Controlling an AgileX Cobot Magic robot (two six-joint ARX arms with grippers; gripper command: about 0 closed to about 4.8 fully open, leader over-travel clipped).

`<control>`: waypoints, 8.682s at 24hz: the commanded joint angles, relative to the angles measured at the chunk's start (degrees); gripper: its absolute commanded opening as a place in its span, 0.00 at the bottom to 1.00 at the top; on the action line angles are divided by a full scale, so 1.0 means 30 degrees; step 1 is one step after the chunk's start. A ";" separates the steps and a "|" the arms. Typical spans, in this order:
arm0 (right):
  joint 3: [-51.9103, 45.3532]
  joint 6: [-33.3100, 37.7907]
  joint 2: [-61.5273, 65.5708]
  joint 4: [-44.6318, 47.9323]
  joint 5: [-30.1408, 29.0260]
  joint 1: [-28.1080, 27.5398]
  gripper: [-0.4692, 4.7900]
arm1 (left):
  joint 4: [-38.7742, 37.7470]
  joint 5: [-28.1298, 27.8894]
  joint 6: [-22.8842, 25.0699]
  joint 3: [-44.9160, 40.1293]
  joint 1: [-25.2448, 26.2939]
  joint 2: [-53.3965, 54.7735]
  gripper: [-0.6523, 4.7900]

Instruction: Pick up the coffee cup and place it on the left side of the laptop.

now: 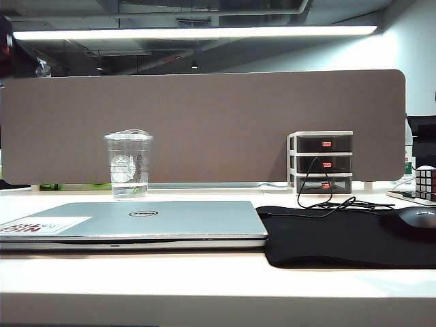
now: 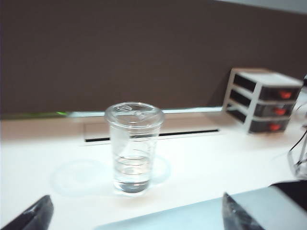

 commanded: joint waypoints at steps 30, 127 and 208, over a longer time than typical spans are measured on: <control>-0.0124 -0.0444 -0.0015 -0.0801 0.0015 -0.0007 0.09 | 0.0882 0.9340 0.2783 1.6524 0.1596 2.0232 1.00; -0.0124 -0.0940 -0.0036 -0.0663 -0.0146 0.0007 0.09 | 0.5799 0.4605 0.4065 0.1690 0.6980 1.1023 0.68; -0.0117 -0.0940 -0.0036 -0.0087 -0.0452 -0.0015 0.09 | 1.0936 0.5355 -0.4073 -0.6003 0.7606 0.1326 0.11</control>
